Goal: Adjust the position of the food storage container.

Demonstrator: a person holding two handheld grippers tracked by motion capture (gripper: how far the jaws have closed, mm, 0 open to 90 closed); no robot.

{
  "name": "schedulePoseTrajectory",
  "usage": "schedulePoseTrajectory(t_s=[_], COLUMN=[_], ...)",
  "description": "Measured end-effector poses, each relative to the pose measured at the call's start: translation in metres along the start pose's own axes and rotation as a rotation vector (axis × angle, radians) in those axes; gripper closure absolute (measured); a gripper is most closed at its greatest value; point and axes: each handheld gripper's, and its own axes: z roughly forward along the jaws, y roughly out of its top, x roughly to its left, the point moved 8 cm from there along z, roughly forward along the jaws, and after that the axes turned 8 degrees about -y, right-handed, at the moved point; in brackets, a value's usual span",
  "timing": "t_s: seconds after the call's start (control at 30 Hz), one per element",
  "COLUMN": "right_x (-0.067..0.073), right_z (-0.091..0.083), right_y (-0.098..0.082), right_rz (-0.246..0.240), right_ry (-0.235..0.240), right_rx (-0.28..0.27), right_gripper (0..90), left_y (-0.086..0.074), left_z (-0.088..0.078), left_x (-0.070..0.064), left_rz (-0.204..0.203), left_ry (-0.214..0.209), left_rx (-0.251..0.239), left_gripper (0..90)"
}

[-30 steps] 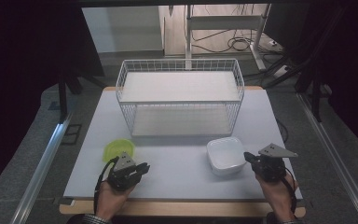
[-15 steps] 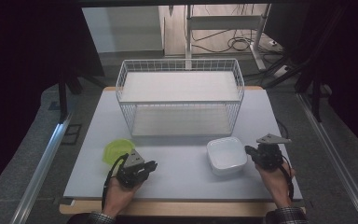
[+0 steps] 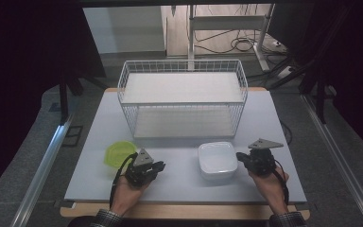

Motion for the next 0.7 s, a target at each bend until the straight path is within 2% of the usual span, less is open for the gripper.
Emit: schedulePoseTrajectory(t_s=[0.23,0.43,0.7], right_x=[0.025,0.042,0.058], right_z=[0.003,0.004,0.011], right_y=[0.003,0.003,0.002], right_rz=[-0.024,-0.025,-0.061], right_ry=[0.054,0.100,0.123], right_rx=[0.000,0.000,0.011], right_gripper=[89.3,89.3,88.5], left_y=[0.005,0.007,0.013], left_z=[0.012,0.016,0.022], left_x=[-0.003,-0.005,-0.004], left_rz=[0.017,0.020,-0.014], left_ry=[-0.016,-0.028,-0.054], left_rx=[0.014,0.017,-0.010], left_gripper=[82.9,82.9,82.8])
